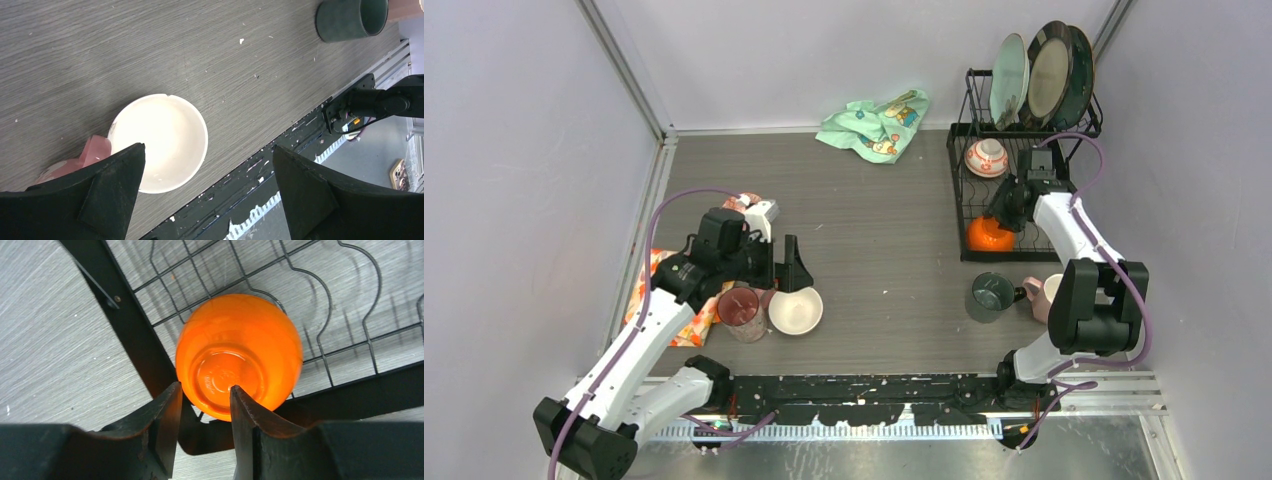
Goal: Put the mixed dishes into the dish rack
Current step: Turn the bowl upside down on the dish rack, then move the bowl to the dish rack.
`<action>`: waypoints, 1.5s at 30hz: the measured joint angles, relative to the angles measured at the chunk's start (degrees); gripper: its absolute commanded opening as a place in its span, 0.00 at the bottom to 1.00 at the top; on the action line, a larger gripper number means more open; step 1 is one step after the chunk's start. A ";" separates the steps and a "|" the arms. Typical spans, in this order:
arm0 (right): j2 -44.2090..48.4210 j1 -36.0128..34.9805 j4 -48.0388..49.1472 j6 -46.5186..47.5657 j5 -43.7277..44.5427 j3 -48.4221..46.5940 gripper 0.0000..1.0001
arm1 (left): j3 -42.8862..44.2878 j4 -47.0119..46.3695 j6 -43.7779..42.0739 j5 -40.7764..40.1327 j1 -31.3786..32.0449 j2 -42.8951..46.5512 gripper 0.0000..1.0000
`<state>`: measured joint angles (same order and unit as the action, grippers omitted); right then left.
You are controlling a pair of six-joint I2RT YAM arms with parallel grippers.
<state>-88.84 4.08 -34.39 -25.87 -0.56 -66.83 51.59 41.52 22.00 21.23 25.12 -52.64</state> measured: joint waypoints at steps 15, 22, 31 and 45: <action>-4.46 0.02 7.78 1.84 20.15 0.57 0.32 | 0.00 0.00 0.00 -1.03 0.00 0.39 1.00; -6.58 2.58 12.20 3.37 24.74 -0.31 0.41 | 0.00 0.02 0.00 -1.36 0.00 0.39 1.00; -4.66 3.52 6.51 -1.57 22.88 -3.17 0.64 | 0.00 0.74 -0.20 -2.91 0.00 0.39 1.00; 8.59 3.69 0.83 -4.81 17.35 3.10 0.53 | 0.00 2.80 -1.62 -4.85 0.33 2.47 1.00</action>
<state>-80.25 7.77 -33.56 -30.68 16.80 -63.72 51.59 44.31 20.38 16.38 25.45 -50.17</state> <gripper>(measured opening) 0.552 0.995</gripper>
